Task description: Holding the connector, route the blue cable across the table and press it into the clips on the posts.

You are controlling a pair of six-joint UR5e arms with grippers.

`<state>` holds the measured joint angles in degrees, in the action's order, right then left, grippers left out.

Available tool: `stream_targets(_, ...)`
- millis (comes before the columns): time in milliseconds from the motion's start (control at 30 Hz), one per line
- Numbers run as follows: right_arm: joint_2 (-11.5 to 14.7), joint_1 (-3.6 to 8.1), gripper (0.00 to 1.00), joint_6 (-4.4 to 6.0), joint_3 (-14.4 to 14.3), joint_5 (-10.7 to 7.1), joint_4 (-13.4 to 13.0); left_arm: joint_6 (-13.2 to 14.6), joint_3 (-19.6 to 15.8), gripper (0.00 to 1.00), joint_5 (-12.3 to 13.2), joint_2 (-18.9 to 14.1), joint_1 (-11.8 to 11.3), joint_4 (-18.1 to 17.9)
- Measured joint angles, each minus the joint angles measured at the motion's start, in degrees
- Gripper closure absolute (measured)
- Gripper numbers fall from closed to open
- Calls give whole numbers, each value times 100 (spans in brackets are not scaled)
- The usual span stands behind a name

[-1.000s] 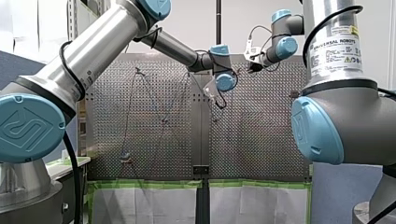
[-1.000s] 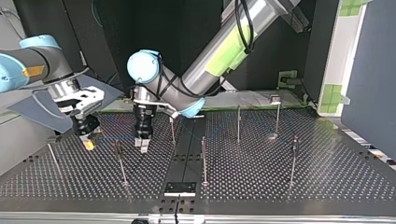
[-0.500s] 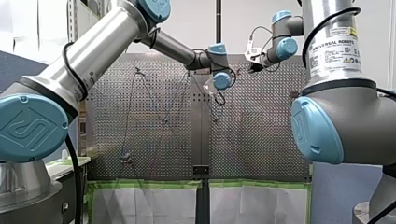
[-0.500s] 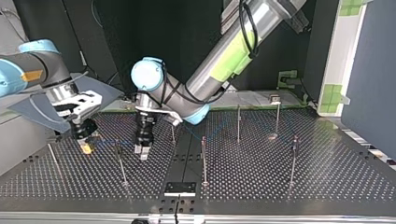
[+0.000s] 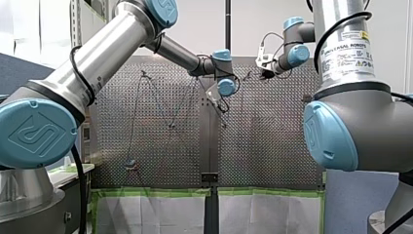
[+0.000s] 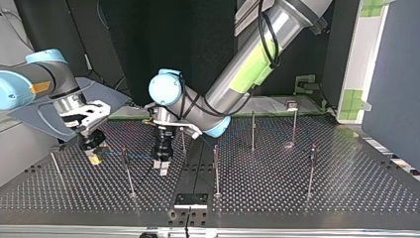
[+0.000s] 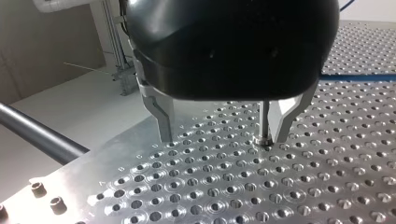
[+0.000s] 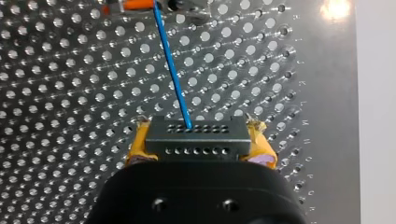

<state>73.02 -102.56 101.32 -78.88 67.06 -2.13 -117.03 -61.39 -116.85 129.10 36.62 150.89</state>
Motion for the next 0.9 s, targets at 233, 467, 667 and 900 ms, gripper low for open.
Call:
stream_targets(233, -4, 14, 100, 1, 90, -6, 2, 36, -1, 0, 49, -5, 54, 208)
stream_targets(467, -3, 5, 100, -20, 102, -8, 9, 70, -3, 0, -21, -3, 126, 520)
stream_targets(667, -2, 9, 100, -29, 103, -8, 17, 86, -12, 0, -207, -11, 238, 827)
stream_targets(900, -2, 9, 100, -39, 105, -16, 38, 49, -114, 0, -565, -200, 550, 1202)
